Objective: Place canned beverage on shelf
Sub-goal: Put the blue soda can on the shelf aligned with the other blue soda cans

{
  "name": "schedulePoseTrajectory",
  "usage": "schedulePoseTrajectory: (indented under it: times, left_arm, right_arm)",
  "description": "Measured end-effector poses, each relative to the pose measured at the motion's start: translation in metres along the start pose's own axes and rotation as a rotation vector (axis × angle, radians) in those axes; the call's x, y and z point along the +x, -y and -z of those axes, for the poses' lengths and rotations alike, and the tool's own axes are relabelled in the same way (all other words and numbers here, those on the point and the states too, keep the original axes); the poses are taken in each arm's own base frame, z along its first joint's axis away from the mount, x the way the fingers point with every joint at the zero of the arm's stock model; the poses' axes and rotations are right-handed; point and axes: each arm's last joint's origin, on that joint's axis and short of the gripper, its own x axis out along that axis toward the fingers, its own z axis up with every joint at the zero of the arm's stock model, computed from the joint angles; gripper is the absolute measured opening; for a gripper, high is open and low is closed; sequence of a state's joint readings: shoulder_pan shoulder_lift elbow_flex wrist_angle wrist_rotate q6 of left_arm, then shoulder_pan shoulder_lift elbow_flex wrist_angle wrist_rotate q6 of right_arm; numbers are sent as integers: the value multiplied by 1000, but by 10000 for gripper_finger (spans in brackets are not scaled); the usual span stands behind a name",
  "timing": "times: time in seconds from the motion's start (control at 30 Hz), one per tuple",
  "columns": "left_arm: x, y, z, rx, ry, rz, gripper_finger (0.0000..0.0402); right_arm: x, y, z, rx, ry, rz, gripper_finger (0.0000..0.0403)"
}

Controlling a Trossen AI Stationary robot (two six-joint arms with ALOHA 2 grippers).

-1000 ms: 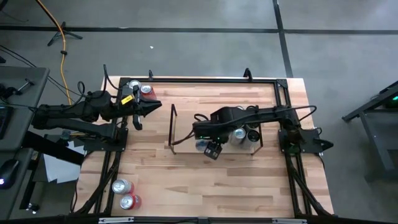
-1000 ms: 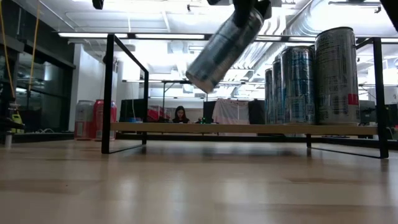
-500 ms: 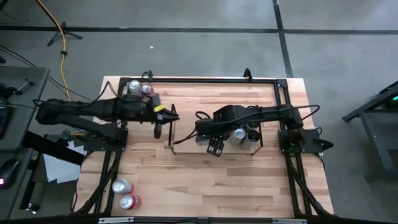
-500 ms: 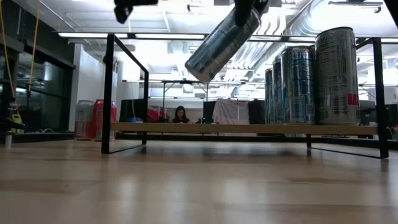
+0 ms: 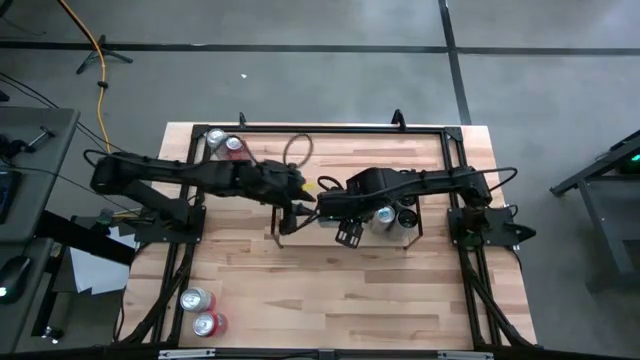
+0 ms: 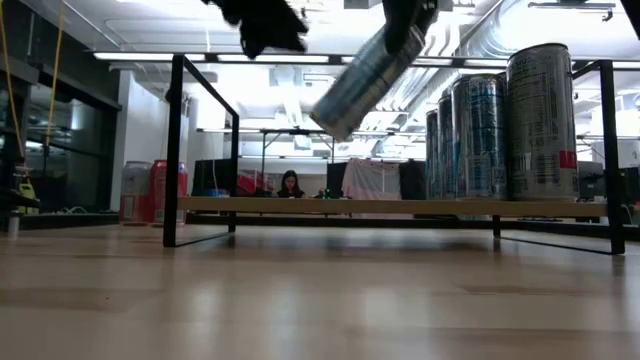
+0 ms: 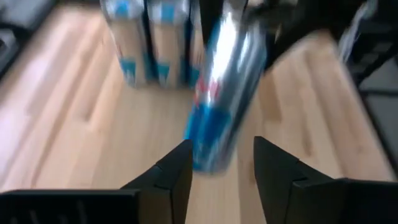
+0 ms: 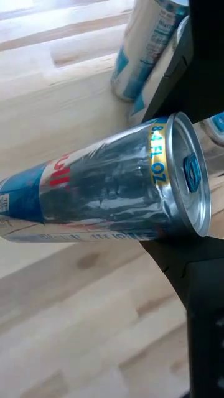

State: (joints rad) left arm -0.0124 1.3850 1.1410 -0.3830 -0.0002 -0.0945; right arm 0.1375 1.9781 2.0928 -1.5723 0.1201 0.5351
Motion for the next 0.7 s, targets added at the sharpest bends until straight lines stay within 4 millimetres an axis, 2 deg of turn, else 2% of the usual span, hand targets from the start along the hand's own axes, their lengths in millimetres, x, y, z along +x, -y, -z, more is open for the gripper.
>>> schedulePoseTrajectory:
  times: [0.17, 0.33, 0.57, 0.7]
  left_arm:
    - [26, -1, 14, 5, -124, -12, 134]
    - [48, -2, 18, 23, -126, -13, 134]
    - [81, -5, 25, 25, -120, -19, 134]
    - [95, -9, 31, 41, -142, -26, 133]
  right_arm:
    - [23, 5, 2, 14, -81, 41, 227]
    - [41, 7, 6, 22, -149, 60, 227]
    - [45, 4, 0, 34, -106, 14, 227]
    - [44, 4, 0, 42, -106, 7, 227]
